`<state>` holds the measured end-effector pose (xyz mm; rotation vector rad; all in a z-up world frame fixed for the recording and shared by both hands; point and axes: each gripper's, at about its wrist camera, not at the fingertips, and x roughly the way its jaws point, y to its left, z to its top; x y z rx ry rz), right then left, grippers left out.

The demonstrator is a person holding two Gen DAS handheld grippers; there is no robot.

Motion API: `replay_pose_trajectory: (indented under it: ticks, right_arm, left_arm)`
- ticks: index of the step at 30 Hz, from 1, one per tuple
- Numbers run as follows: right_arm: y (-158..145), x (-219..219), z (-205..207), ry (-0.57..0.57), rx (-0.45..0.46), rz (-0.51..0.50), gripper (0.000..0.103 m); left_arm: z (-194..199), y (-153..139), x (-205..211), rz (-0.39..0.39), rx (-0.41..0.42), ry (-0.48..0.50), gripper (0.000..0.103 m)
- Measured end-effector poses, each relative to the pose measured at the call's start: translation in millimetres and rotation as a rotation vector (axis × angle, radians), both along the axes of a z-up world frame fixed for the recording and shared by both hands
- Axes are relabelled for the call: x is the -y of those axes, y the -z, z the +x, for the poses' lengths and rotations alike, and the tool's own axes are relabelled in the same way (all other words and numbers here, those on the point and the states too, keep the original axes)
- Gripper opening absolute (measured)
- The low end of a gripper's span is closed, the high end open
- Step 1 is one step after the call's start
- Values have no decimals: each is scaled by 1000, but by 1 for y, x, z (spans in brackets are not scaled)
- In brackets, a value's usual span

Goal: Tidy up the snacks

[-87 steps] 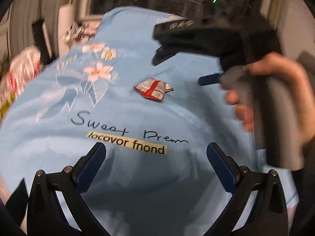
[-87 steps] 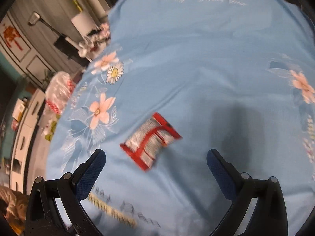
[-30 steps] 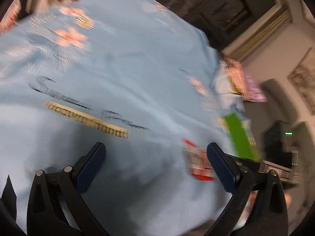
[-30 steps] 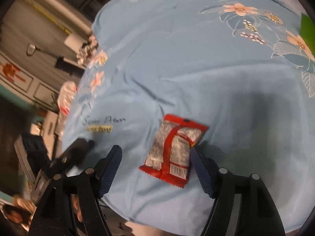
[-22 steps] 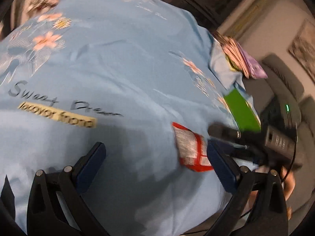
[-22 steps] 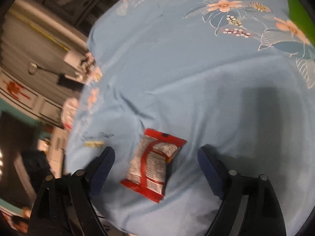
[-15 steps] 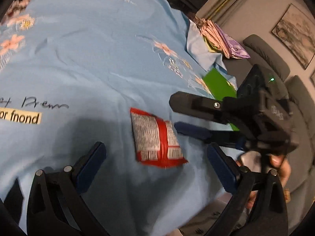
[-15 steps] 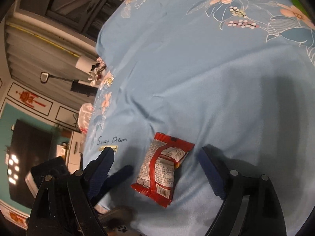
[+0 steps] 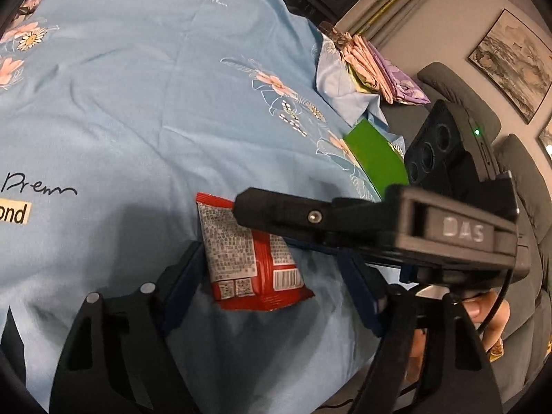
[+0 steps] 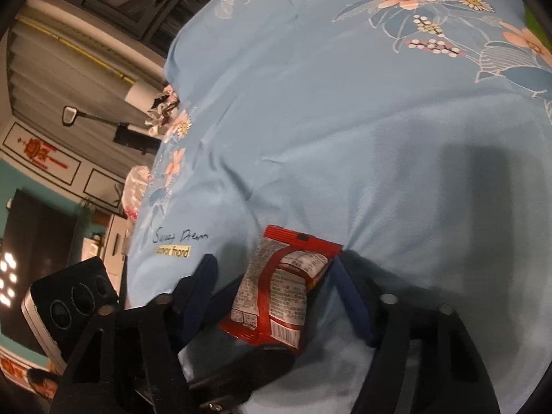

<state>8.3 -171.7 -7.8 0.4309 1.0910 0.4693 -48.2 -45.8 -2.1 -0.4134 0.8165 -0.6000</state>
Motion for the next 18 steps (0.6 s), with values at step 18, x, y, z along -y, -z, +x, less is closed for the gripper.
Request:
replay_pose_trajectory:
  ticks: [18]
  right_arm:
    - [-8, 9, -12, -10, 55, 6, 28]
  left_arm:
    - [-7, -7, -11, 19, -45, -10, 33]
